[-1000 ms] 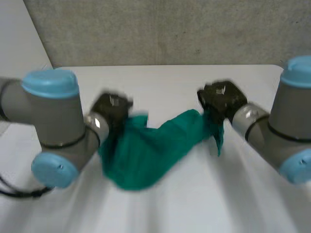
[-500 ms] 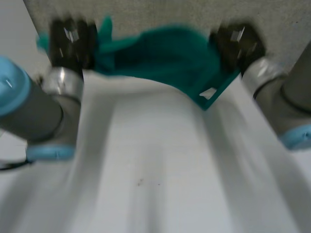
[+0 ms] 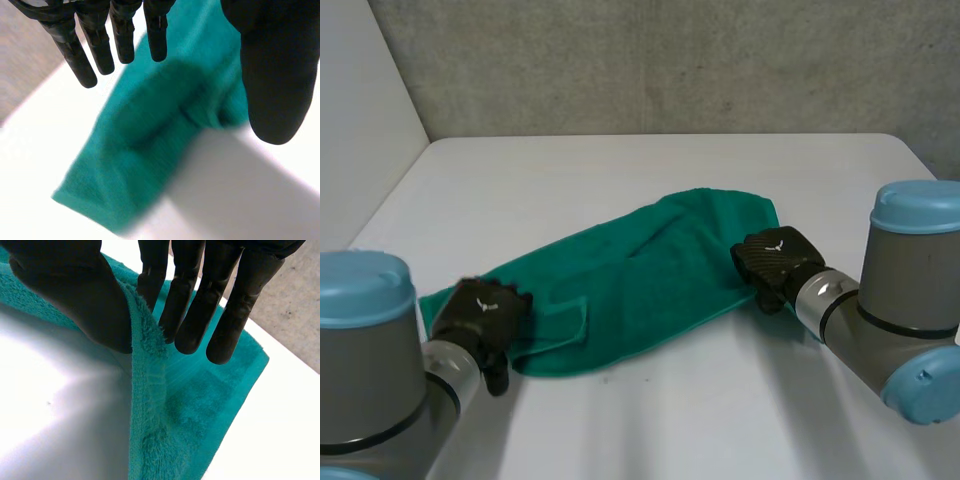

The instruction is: Fold the towel.

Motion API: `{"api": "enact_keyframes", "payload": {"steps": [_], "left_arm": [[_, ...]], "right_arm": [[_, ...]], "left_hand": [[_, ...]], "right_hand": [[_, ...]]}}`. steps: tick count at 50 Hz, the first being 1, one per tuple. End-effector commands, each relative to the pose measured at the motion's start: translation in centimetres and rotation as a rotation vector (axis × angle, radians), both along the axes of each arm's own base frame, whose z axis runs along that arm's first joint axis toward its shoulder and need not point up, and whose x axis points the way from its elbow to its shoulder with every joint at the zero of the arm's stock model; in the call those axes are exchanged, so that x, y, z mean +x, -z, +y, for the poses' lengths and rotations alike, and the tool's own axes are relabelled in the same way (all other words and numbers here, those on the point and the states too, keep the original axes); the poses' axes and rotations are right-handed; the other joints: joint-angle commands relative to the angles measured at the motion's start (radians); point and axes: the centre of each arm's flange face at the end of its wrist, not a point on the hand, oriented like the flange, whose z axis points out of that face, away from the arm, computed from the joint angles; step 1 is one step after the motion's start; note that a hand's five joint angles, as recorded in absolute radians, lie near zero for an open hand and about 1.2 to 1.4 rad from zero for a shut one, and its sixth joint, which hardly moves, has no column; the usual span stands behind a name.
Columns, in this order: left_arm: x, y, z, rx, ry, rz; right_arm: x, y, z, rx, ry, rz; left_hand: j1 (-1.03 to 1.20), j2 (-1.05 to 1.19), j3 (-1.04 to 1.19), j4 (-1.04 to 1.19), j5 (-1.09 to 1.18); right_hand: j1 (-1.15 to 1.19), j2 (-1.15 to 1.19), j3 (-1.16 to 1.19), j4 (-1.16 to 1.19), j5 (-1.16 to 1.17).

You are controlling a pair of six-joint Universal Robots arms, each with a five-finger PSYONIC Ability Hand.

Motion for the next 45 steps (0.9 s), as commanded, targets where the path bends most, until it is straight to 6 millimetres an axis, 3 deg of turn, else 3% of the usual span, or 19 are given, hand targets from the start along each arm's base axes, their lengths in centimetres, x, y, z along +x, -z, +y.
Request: {"api": "enact_keyframes", "payload": {"steps": [1,6,12,14,22,29,37,45], "left_arm": [[-1.0,-4.0,-0.8,-0.163,0.023,0.09],[-3.0,-4.5,-0.8,-0.205,0.145,0.126],[-5.2,-2.9,-1.3,-0.216,0.368,0.035],[-6.0,-1.7,-1.6,-0.237,0.462,-0.073],[-5.7,0.8,0.3,-0.165,0.57,-0.278],[-5.5,0.5,1.6,-0.145,0.442,-0.272],[-5.9,0.3,3.1,-0.082,0.304,-0.074],[-6.4,2.4,2.5,0.001,0.182,0.065]], "right_arm": [[-0.1,0.8,0.5,0.0,-0.002,-0.003],[-0.4,1.5,0.7,0.015,-0.006,-0.011],[-0.3,1.8,1.1,0.032,-0.029,-0.017],[-0.3,1.9,1.1,0.035,-0.029,-0.016],[-0.4,2.3,1.3,0.045,-0.03,-0.01],[-0.3,2.5,1.4,0.042,-0.035,-0.008],[-0.3,2.8,1.7,0.052,-0.038,-0.002],[-0.3,3.0,1.8,0.057,-0.04,0.001]], "left_hand": [[-0.035,-0.02,-0.025,-0.015,-0.01],[-0.035,-0.02,-0.025,-0.015,-0.01],[0.029,0.044,0.039,0.049,0.055],[0.059,0.074,0.069,0.079,0.084],[0.126,0.141,0.136,0.146,0.152],[0.129,0.144,0.139,0.149,0.155],[0.132,0.147,0.142,0.152,0.158],[0.255,0.27,0.265,0.275,0.281]], "right_hand": [[0.412,0.219,0.214,0.207,0.228],[0.412,0.219,0.214,0.207,0.228],[0.412,0.219,0.214,0.207,0.228],[0.412,0.219,0.214,0.207,0.228],[0.412,0.219,0.214,0.207,0.228],[0.412,0.219,0.214,0.207,0.228],[0.412,0.219,0.214,0.207,0.228],[0.412,0.219,0.214,0.207,0.228]]}}
